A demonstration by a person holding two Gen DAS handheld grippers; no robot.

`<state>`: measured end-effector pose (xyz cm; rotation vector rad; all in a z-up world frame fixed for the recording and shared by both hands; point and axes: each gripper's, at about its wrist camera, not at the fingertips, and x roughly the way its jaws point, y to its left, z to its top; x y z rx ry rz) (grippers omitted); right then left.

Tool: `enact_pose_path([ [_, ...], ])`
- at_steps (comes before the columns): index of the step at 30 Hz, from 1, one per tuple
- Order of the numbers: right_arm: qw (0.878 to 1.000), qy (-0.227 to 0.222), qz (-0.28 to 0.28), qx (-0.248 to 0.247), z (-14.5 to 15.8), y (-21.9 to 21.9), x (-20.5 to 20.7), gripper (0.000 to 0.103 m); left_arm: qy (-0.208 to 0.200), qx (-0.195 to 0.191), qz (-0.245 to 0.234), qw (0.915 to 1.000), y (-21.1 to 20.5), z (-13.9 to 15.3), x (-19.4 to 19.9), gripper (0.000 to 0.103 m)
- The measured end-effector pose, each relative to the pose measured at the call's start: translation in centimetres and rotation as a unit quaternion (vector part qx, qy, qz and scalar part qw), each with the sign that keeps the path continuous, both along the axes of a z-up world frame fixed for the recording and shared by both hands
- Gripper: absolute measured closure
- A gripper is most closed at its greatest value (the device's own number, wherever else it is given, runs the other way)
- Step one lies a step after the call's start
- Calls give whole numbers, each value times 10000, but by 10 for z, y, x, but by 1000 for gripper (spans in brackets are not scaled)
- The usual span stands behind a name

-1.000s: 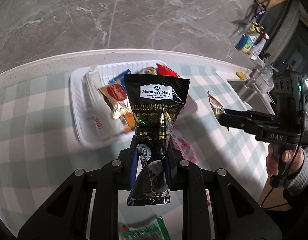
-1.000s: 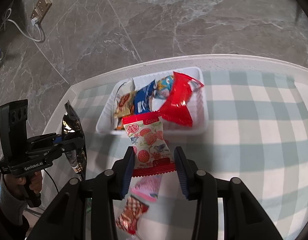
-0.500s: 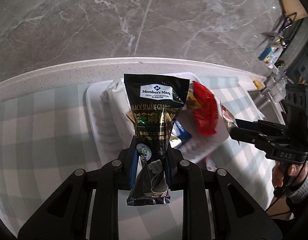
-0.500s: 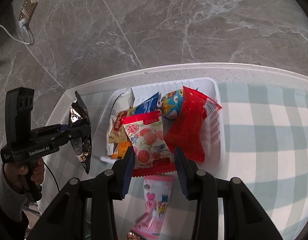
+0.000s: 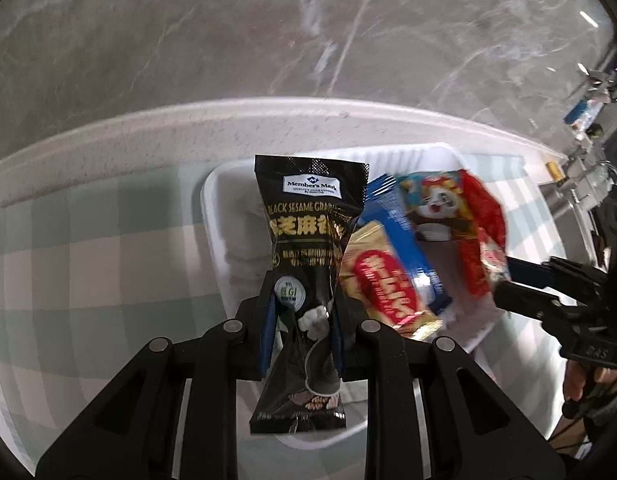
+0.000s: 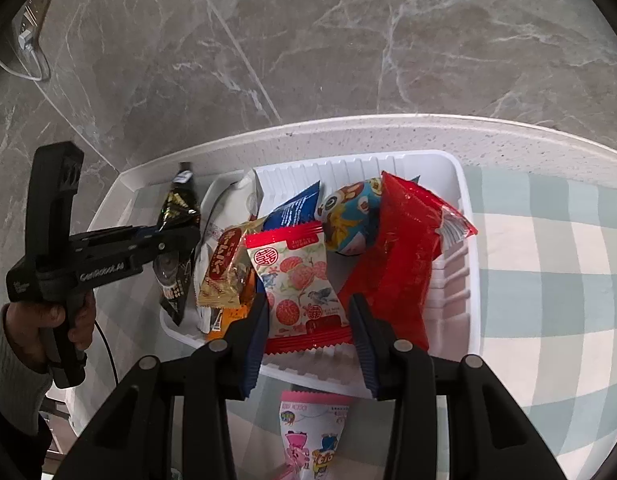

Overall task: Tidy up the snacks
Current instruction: 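Carry the black sesame packet and red floral packet over the white tray and lower them, then open both tools to drop the two packets into the tray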

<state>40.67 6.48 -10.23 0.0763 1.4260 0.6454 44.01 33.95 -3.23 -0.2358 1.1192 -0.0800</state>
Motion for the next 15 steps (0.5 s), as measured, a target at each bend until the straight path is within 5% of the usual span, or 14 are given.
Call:
enact_pose_path([
  [3, 9999, -4, 86, -80, -5, 5, 0, 60, 11, -123, 98, 9999, 7, -9, 5, 80],
  [5, 9998, -1, 155, -135, -8, 8, -1, 59, -8, -150, 161, 9998, 8, -12, 6, 75],
  [7, 9996, -21, 195, -183, -10, 9, -3, 59, -30, -168, 221, 9996, 10, -15, 6, 59],
  [15, 9991, -201, 281, -253, -7, 11, -8, 58, 25, -288, 215, 9994, -4, -26, 8, 44],
])
